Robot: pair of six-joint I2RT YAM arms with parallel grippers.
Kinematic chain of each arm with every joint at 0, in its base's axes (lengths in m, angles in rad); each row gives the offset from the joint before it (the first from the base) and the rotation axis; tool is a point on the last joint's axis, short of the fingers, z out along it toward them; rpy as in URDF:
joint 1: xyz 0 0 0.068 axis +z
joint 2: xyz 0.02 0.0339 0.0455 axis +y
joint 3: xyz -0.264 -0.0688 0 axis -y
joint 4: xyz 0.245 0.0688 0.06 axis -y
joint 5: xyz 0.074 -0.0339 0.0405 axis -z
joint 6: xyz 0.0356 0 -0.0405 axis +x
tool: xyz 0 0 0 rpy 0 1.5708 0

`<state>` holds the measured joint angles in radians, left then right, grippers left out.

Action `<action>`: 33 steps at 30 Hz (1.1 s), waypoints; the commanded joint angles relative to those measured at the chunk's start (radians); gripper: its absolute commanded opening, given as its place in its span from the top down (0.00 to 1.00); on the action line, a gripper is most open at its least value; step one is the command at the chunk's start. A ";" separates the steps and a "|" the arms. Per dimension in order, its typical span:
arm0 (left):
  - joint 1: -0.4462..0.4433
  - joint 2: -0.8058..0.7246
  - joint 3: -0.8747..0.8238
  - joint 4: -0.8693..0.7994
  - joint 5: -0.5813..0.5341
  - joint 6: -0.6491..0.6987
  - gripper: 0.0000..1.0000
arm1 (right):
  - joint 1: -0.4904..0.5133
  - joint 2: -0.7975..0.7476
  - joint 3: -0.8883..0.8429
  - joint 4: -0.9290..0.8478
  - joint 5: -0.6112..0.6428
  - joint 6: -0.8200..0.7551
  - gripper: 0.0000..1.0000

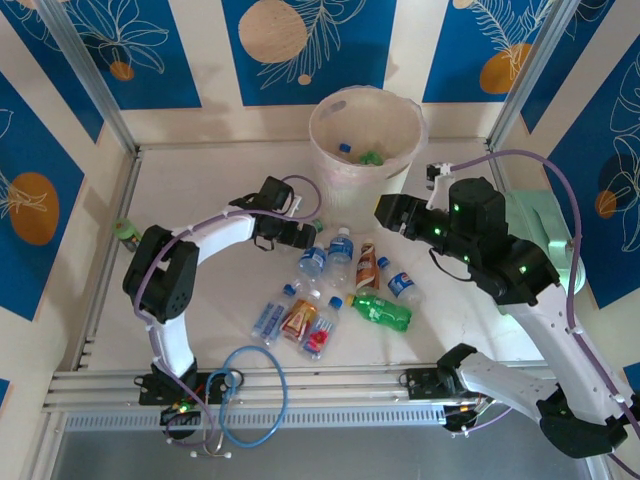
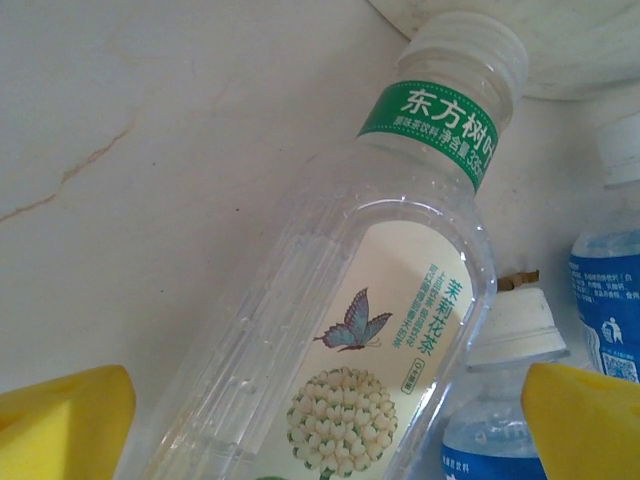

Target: Put the plastic bottles in the bin

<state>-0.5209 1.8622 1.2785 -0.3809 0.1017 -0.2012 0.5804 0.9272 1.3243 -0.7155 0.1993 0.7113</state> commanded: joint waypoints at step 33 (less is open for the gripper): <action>0.002 -0.067 -0.105 -0.030 -0.043 -0.037 0.34 | -0.036 -0.021 0.013 -0.032 -0.011 0.017 0.37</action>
<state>-0.5209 1.8591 1.2079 -0.3840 0.0696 -0.2306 0.5491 0.9234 1.3239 -0.7490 0.1978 0.7151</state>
